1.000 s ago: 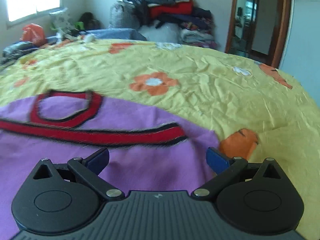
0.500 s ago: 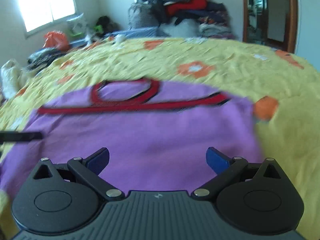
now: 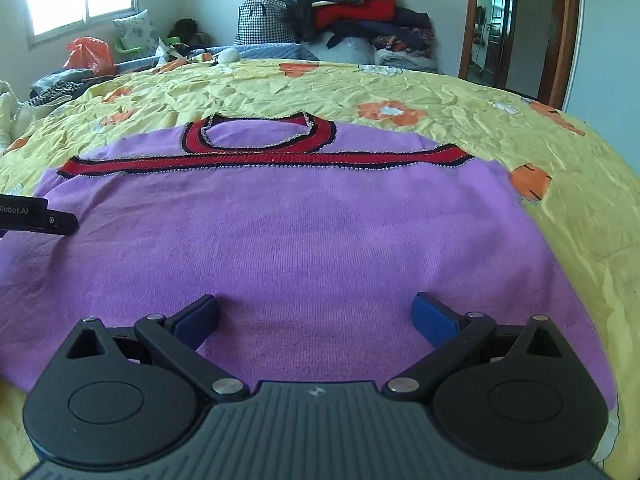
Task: Fold small clothes
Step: 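Grasp the red collar band with the left gripper, then grasp the collar edge with the right gripper while the left gripper lifts the collar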
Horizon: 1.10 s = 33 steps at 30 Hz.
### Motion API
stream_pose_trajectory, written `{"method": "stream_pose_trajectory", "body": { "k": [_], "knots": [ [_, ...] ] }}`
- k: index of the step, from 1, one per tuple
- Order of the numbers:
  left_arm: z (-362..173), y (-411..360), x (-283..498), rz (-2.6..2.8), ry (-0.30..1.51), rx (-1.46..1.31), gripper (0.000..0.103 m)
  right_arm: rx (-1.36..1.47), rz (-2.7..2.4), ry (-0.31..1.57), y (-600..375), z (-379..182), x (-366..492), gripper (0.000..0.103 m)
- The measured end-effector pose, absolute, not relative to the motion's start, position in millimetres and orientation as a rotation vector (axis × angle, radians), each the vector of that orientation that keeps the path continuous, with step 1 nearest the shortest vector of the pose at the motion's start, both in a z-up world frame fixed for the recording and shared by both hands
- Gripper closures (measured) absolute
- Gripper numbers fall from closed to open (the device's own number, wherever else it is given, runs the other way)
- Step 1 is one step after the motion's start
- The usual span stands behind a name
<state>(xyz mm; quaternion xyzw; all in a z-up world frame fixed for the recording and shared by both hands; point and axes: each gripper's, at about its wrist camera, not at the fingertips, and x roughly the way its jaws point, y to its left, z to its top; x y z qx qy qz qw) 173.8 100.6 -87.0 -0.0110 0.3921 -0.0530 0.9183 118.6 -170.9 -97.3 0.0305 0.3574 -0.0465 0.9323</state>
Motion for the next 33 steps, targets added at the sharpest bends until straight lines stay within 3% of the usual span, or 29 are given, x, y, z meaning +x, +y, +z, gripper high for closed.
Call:
{"method": "stream_pose_trajectory", "body": {
  "k": [13,23,33],
  "knots": [
    [-86,116,174,-0.205,0.786,-0.042,0.000,0.065,-0.138,0.724,-165,-97,114,0.000],
    [-91,232,239,-0.557,0.845,-0.568,0.000,0.089,-0.140,0.717,-165,-98,113,0.000],
    [-96,199,298,-0.719,0.982,-0.588,0.003,0.091,-0.127,0.734,-165,-94,113,0.000]
  ]
}}
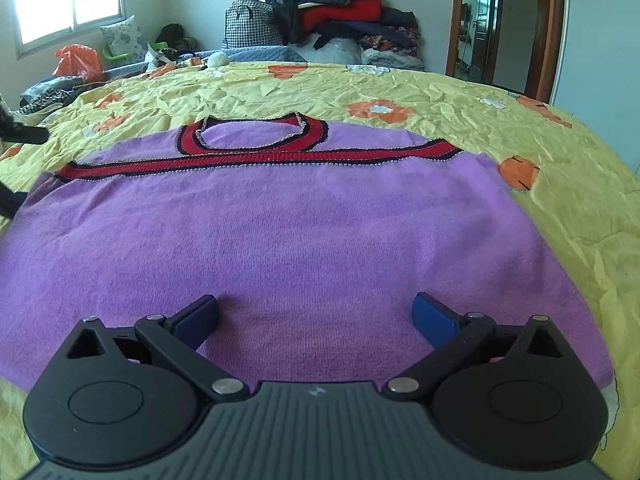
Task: Fold small clothes
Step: 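Grasp the collar edge with the right gripper while the left gripper lifts the collar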
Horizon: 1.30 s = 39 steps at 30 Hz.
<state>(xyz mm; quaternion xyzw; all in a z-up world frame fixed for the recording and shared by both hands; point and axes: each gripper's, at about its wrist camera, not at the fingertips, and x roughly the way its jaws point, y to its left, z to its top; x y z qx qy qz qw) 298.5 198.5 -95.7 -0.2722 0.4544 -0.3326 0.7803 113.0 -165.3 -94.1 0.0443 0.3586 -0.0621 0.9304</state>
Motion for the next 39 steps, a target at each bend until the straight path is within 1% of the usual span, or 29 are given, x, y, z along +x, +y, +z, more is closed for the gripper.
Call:
{"method": "stream_pose_trajectory", "body": {
  "k": [1,2,3,4,5,6,9,11,14,16,18,21,25,28,31,32,34,35,37,39],
  "knots": [
    [-95,196,299,-0.716,0.980,-0.570,0.006,0.099,-0.120,0.732,-164,-92,112,0.000],
    [-96,194,302,-0.710,0.985,-0.559,0.019,0.106,-0.105,0.723,-160,-89,110,0.000],
    [-97,191,305,-0.705,1.006,-0.551,0.044,0.100,-0.080,0.713,-153,-85,109,0.000],
    [-100,191,308,-0.683,1.028,-0.543,0.059,0.074,-0.049,0.698,-143,-81,107,0.000],
    [-103,189,312,-0.668,1.055,-0.531,0.086,0.022,-0.015,0.678,-130,-77,105,0.000],
    [-106,188,314,-0.672,1.076,-0.523,0.095,-0.047,0.019,0.661,-113,-73,103,0.000],
    [-113,191,316,-0.675,1.097,-0.568,0.096,-0.216,0.136,0.632,-61,-65,97,0.000],
    [-113,195,317,-0.667,1.114,-0.594,0.096,-0.301,0.233,0.581,-27,-61,89,0.000],
    [-113,198,317,-0.647,1.133,-0.624,0.096,-0.470,0.324,0.489,21,-66,73,0.000],
    [-112,198,316,-0.637,1.142,-0.631,0.095,-0.522,0.411,0.474,44,-70,66,0.000],
    [-110,198,316,-0.628,1.147,-0.626,0.095,-0.542,0.473,0.485,59,-73,63,0.000],
    [-108,197,316,-0.626,1.146,-0.610,0.095,-0.562,0.471,0.444,72,-78,63,0.000],
    [-110,198,315,-0.627,1.148,-0.615,0.095,-0.548,0.528,0.517,81,-84,79,0.000],
    [-109,198,315,-0.636,1.147,-0.603,0.095,-0.585,0.536,0.526,90,-92,82,0.000],
    [-111,199,315,-0.638,1.145,-0.615,0.095,-0.558,0.534,0.543,93,-92,94,0.000],
    [-111,200,315,-0.638,1.144,-0.619,0.095,-0.548,0.534,0.551,94,-92,99,0.002],
    [-112,200,315,-0.638,1.144,-0.627,0.095,-0.508,0.554,0.577,94,-90,106,0.018],
    [-112,201,315,-0.636,1.144,-0.630,0.095,-0.477,0.564,0.597,93,-88,109,0.039],
    [-113,202,316,-0.630,1.148,-0.642,0.094,-0.435,0.578,0.629,93,-86,114,0.054],
    [-113,203,317,-0.622,1.152,-0.658,0.088,-0.411,0.569,0.635,92,-86,116,0.073]
  ]
}}
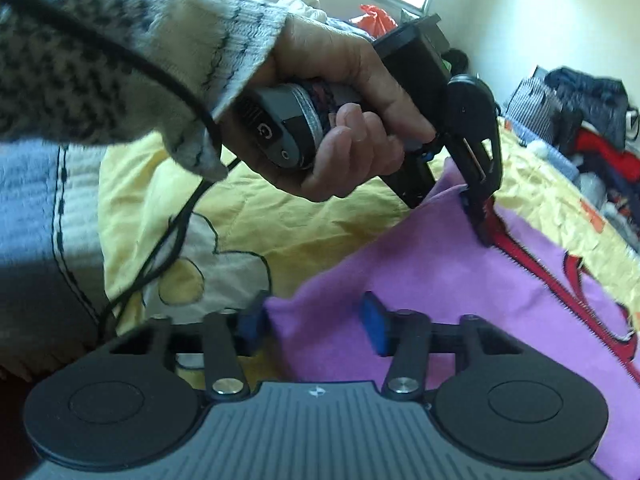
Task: Fold small clothes
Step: 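Grasp the collar edge with the right gripper while the left gripper lifts the collar, then lift the collar with both grippers and fold it over toward the hem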
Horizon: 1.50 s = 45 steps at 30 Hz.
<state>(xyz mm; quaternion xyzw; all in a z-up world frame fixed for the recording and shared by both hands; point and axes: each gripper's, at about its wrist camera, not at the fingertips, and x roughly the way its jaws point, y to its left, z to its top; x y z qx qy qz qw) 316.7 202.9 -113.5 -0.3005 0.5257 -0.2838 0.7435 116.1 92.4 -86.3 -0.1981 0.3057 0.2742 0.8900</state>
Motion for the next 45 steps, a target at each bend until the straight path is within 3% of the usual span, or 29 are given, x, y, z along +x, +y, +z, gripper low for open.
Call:
{"method": "stream_pose_trajectory", "body": {
  "k": [2,4,7,16,26,36,45],
  "knots": [
    [-115,205,317,-0.617,1.159,-0.690,0.083,-0.378,0.559,0.637,90,-88,117,0.079],
    [-114,207,316,-0.610,1.145,-0.697,0.083,-0.340,0.543,0.631,84,-88,116,0.094],
    [-114,206,315,-0.609,1.138,-0.694,0.095,-0.216,0.546,0.653,69,-89,123,0.095],
    [-119,217,303,-0.668,1.079,-0.900,0.096,0.349,0.591,0.797,-5,-80,155,0.097],
    [-98,197,304,-0.690,1.025,-1.036,0.096,0.678,0.603,0.735,-87,-57,161,0.097],
    [-58,85,324,-0.763,1.051,-0.926,0.096,0.917,0.491,0.617,-200,-58,149,0.097],
    [-86,-52,341,-0.858,1.172,-0.874,0.096,1.144,0.374,0.532,-306,-91,103,0.097]
  ]
}}
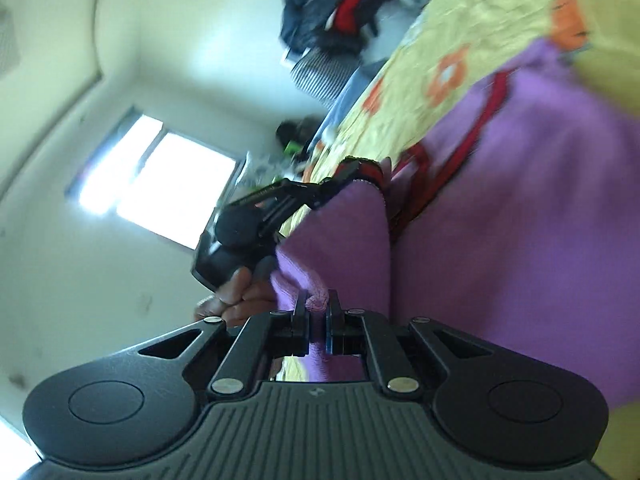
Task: Fold small clothes
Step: 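Lift the collar with both grippers and fold it over toward the hem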
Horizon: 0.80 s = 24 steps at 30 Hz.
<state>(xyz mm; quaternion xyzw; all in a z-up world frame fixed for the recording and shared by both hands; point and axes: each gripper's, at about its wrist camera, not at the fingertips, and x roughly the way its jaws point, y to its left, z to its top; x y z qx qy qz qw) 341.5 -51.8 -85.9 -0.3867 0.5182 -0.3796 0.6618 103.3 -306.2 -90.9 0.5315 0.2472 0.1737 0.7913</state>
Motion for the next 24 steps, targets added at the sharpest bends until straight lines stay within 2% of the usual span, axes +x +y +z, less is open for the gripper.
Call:
{"method": "stream_pose_trajectory", "body": {
  "k": [9,24],
  "knots": [
    [-103,-163,336,-0.924,1.265,-0.730,0.096,1.200,0.258,0.476,-359,-111,53,0.097],
    [-91,-202,325,-0.906,1.218,-0.654,0.096,1.221,0.143,0.436,-399,-124,22,0.097]
  ]
}}
